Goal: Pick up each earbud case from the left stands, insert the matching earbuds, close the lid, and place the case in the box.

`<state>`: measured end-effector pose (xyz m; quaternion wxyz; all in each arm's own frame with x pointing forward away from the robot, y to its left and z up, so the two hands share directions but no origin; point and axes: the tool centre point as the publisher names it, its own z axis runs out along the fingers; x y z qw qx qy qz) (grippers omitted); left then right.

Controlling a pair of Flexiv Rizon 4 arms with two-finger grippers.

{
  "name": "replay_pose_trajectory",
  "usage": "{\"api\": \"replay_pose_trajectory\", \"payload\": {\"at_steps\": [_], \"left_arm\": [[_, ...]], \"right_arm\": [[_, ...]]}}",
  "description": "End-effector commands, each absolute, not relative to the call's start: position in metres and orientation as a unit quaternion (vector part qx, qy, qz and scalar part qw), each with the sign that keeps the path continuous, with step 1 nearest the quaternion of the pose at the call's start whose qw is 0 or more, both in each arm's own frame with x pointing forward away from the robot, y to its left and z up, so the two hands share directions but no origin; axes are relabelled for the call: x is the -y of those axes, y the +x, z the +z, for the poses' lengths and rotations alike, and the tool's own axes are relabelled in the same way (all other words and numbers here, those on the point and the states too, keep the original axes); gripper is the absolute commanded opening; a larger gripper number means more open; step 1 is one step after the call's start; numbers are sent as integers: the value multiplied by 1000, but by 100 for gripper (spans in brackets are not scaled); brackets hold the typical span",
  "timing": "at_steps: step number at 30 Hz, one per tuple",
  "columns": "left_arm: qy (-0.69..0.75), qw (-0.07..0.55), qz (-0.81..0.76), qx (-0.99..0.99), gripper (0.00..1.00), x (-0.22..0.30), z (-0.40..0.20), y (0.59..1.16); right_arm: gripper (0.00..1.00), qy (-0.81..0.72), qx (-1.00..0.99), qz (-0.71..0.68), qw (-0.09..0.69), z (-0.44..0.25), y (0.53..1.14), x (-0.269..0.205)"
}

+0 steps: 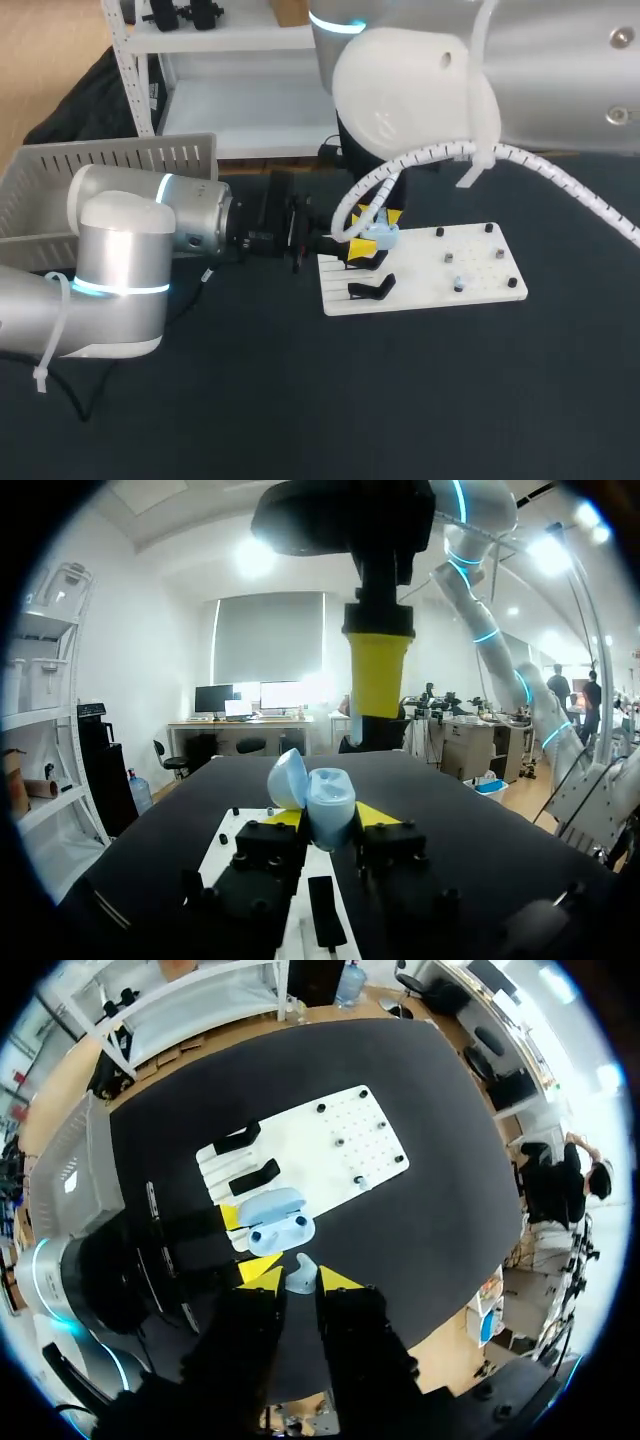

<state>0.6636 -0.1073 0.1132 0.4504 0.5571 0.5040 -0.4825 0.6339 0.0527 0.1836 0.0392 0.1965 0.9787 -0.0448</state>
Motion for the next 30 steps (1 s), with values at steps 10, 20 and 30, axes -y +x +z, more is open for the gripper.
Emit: {"api": "replay_pose_trajectory", "payload": {"at_steps": [10,20,30], "left_arm": [[558,449,-484,-503,0,107,113,665],[558,449,-484,-503,0,107,113,665],[558,449,-484,-503,0,107,113,665]], "right_arm": [[0,217,-974,-51,33,183,640,-54],[0,223,-973,-53,30,179,640,-54],[0,223,-973,-56,26,171,644,-54]]}}
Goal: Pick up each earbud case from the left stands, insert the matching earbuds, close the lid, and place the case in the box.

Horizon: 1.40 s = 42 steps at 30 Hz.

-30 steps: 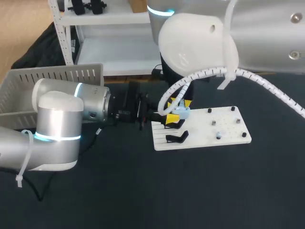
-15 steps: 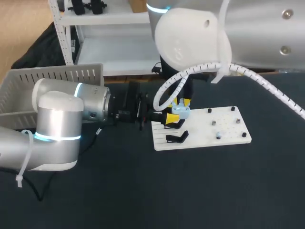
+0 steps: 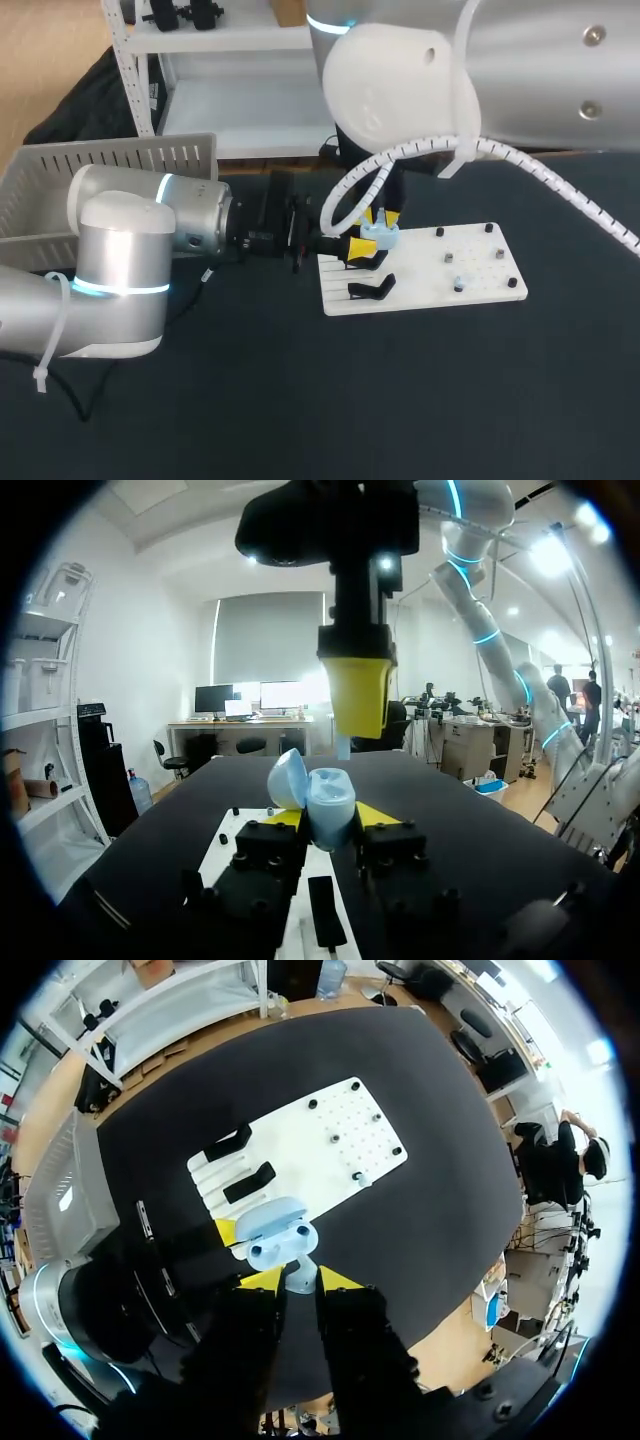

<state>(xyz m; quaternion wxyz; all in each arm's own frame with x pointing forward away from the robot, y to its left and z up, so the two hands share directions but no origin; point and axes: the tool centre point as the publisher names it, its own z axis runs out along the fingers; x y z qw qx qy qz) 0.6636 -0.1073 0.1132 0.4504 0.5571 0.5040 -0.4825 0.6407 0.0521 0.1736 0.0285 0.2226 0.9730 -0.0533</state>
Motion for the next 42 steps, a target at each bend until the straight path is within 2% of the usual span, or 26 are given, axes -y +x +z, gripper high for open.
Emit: {"api": "replay_pose_trajectory", "payload": {"at_steps": [1,42], "left_arm": [[558,449,-484,-503,0,107,113,665],[558,449,-484,-503,0,107,113,665]], "right_arm": [[0,223,-973,-56,26,171,645,-54],[0,233,-970,-60,20,159,655,-46]]}}
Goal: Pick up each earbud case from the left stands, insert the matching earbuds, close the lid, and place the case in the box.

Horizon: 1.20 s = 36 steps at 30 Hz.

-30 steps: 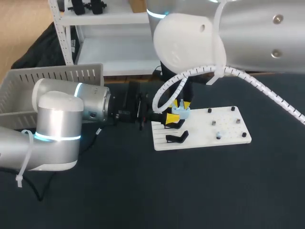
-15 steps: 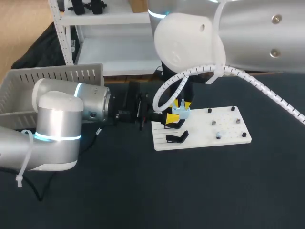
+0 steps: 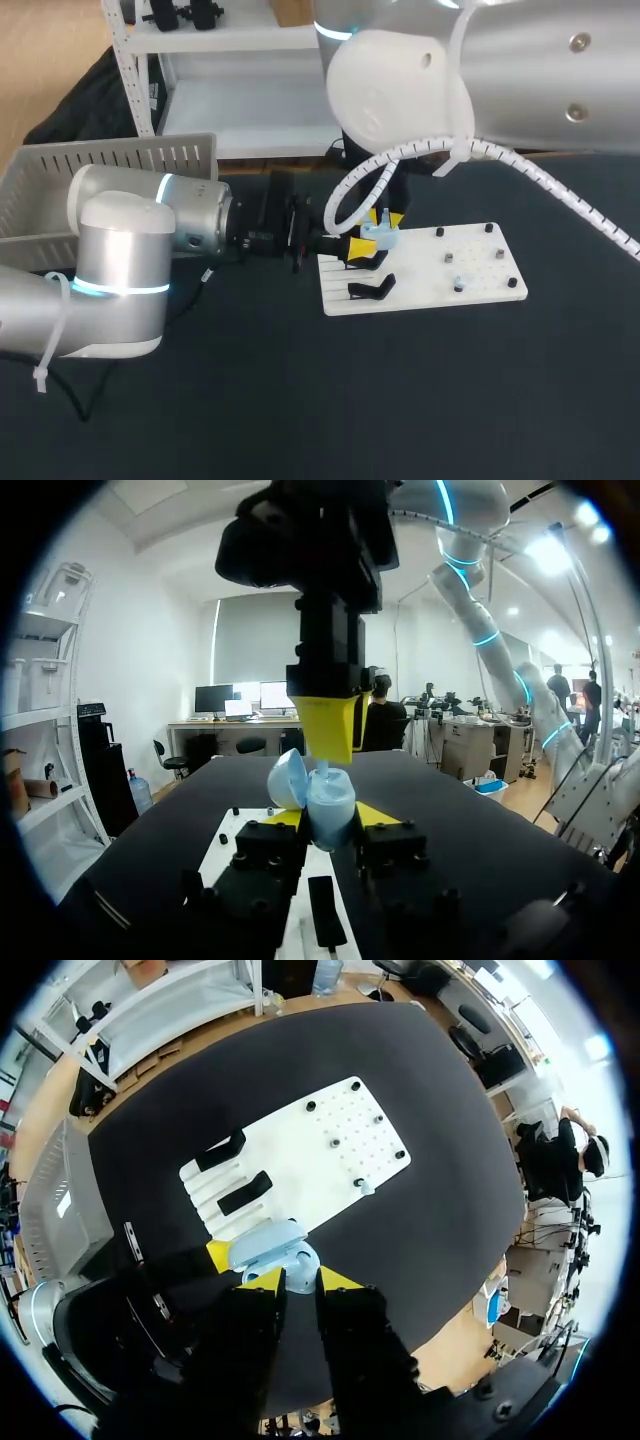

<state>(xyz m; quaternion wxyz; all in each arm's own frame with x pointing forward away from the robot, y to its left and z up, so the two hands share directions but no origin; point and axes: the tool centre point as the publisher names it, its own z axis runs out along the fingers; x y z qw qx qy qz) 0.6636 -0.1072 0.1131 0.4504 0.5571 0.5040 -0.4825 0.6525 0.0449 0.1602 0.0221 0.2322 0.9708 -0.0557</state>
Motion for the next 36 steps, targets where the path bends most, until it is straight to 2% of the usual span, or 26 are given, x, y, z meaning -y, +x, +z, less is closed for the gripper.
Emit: {"api": "replay_pose_trajectory", "payload": {"at_steps": [1,11,13,14,16,26,36], "left_arm": [[558,449,-484,-503,0,107,113,665],[558,449,-484,-503,0,107,113,665],[558,449,-484,-503,0,107,113,665],[558,449,-484,-503,0,107,113,665],[558,449,-484,-503,0,107,113,665],[558,449,-484,-503,0,107,113,665],[558,449,-484,-503,0,107,113,665]], "right_arm": [[0,234,-970,-60,20,159,655,-46],[0,235,-970,-69,12,155,655,-48],[26,236,-969,-69,10,155,655,-48],[32,237,-969,-68,11,156,655,-48],[37,240,-969,-63,15,161,653,-46],[33,227,-972,-20,52,187,630,-23],[45,114,-986,29,121,181,602,27]]}}
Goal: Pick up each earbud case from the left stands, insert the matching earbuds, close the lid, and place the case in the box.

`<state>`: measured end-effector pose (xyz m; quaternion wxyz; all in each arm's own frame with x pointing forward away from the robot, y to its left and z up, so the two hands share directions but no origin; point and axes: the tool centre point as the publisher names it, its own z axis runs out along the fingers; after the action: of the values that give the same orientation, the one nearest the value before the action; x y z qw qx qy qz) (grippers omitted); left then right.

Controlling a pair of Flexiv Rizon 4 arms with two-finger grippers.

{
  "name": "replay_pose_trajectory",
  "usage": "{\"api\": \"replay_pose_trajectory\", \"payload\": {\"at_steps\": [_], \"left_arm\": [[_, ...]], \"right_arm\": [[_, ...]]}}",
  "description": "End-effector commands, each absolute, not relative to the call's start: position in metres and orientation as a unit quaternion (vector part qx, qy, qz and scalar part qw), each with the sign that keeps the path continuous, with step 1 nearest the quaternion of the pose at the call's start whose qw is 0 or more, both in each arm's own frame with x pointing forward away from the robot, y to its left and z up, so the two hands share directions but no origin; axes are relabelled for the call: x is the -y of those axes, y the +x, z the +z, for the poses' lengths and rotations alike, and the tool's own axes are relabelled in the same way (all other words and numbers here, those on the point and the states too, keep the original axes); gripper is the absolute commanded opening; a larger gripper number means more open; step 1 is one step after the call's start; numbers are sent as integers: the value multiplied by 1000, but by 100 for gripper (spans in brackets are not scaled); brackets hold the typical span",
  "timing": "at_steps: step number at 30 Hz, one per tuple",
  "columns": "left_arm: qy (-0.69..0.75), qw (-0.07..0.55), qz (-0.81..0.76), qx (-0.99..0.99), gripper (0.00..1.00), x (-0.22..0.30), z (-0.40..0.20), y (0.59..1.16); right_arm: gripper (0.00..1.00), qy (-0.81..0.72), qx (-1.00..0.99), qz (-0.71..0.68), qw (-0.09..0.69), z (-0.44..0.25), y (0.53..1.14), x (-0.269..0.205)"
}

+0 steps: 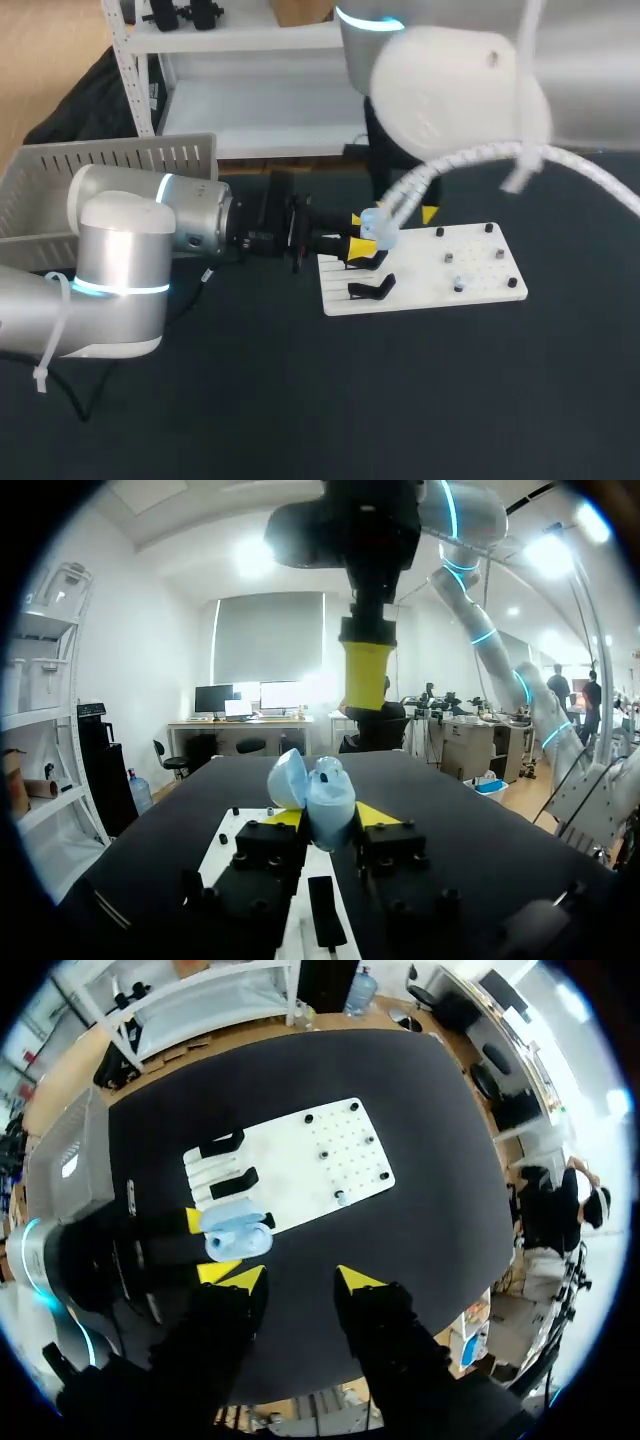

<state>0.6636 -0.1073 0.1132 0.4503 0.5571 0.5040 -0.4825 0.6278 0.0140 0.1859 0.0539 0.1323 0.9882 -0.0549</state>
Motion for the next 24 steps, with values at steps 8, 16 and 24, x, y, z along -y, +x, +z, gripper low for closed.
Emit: {"api": "replay_pose_trajectory", "payload": {"at_steps": [8,16,24], "left_arm": [[558,449,-484,-503,0,107,113,665],[558,449,-484,-503,0,107,113,665],[558,449,-484,-503,0,107,113,665]], "right_arm": [[45,125,-983,54,123,157,599,52],[47,158,-981,57,93,108,607,53],[48,175,-980,44,88,75,624,60]]}}
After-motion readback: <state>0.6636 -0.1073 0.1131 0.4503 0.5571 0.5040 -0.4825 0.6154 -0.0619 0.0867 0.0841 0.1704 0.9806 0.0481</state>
